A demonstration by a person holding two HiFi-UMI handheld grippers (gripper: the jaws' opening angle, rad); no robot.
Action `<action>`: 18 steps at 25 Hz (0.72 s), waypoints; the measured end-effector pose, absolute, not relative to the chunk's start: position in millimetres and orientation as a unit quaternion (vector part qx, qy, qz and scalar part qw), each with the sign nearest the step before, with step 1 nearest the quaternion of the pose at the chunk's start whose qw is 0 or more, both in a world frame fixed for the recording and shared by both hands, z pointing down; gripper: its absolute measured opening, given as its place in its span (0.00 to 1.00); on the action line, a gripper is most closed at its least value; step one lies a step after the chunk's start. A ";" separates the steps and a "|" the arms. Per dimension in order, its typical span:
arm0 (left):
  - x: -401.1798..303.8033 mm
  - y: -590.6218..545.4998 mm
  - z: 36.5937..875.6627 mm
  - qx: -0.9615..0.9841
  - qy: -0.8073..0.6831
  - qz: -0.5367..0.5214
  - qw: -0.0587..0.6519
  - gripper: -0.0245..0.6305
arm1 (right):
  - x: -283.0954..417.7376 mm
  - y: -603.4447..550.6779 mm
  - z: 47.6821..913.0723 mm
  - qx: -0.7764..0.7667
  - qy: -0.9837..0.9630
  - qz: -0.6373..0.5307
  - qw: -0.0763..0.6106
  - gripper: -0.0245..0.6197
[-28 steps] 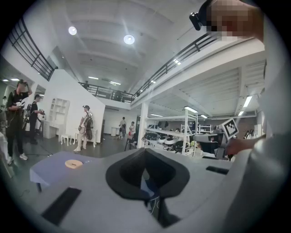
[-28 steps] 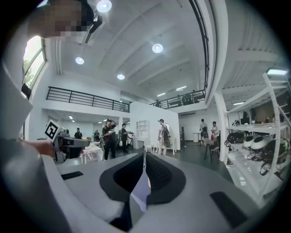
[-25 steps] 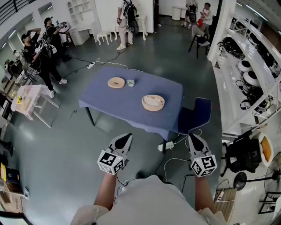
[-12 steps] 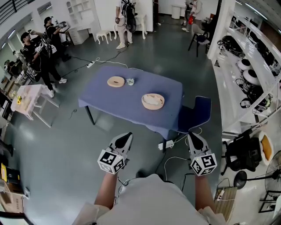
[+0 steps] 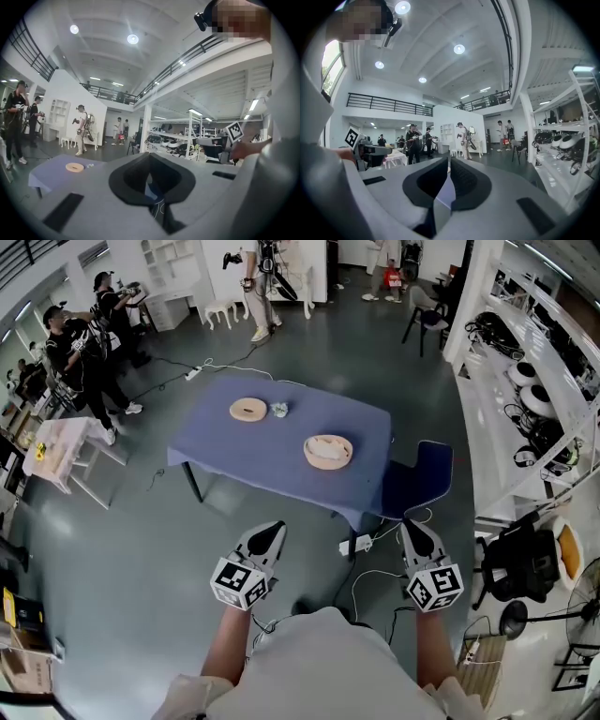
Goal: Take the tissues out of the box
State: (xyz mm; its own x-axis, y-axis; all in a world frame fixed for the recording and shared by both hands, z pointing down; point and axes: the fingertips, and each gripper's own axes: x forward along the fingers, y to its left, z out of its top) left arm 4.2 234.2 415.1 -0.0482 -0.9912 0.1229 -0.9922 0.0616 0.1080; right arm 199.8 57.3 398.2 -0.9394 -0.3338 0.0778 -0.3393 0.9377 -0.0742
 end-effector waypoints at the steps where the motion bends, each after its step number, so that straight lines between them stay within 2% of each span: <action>1: 4.0 234.1 415.4 0.686 -0.723 0.003 0.082 0.05 | 199.4 57.6 399.1 0.171 -0.984 0.044 0.033 0.10; 8: -1.6 238.4 414.8 0.686 -0.723 -0.004 0.081 0.06 | 196.6 62.8 402.9 0.177 -0.982 0.046 0.042 0.10; 12: -6.5 242.6 415.4 0.685 -0.723 -0.009 0.082 0.14 | 194.9 66.9 404.1 0.182 -0.981 0.047 0.046 0.10; 18: -17.4 252.2 421.4 0.686 -0.723 -0.013 0.086 0.20 | 187.9 76.0 411.5 0.190 -0.979 0.053 0.054 0.10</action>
